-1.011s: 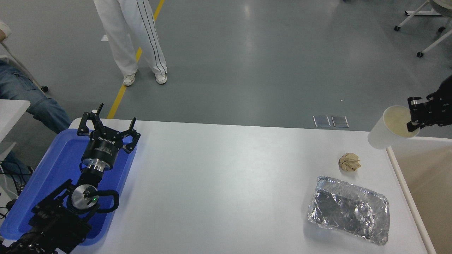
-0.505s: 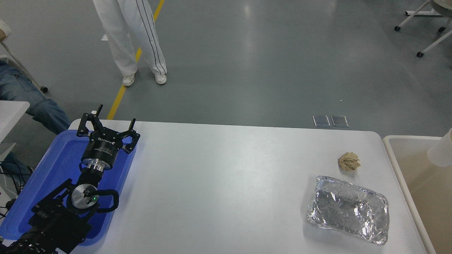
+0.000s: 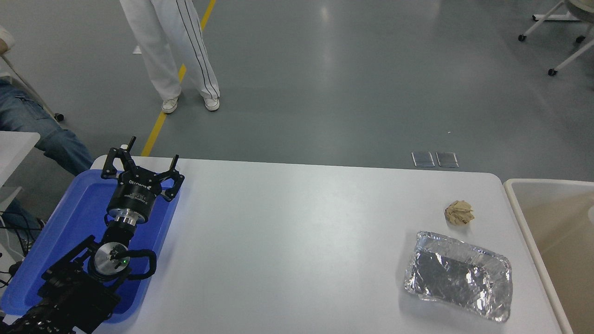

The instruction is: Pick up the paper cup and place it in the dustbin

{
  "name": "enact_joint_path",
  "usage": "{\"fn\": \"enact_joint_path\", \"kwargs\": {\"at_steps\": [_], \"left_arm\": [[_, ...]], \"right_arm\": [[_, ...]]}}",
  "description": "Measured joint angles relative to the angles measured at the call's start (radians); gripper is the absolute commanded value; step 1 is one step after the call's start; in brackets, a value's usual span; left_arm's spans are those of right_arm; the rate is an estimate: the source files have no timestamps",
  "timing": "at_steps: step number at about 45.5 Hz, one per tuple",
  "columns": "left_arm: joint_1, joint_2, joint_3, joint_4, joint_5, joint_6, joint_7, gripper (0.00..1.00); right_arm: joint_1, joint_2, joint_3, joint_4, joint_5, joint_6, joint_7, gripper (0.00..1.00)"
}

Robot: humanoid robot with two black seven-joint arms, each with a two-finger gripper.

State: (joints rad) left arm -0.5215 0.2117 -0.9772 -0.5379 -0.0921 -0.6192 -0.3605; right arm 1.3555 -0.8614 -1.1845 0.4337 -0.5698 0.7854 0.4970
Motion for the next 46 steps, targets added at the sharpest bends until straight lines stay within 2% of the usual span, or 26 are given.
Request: {"fn": "enact_joint_path", "kwargs": {"at_steps": [20, 32, 46], "left_arm": [[0.000, 0.000, 0.000, 0.000, 0.000, 0.000, 0.000, 1.00], [0.000, 0.000, 0.000, 0.000, 0.000, 0.000, 0.000, 1.00], [0.000, 0.000, 0.000, 0.000, 0.000, 0.000, 0.000, 1.00]], "right_arm": [[-0.293, 0.015, 0.199, -0.138, 0.023, -0.042, -0.003, 0.00], [-0.448, 0.045, 0.296, -0.167, 0.122, -0.254, -0.002, 0.00], [-0.606, 0.103, 0.441, -0.193, 0.163, -0.538, -0.005, 0.00]]}}
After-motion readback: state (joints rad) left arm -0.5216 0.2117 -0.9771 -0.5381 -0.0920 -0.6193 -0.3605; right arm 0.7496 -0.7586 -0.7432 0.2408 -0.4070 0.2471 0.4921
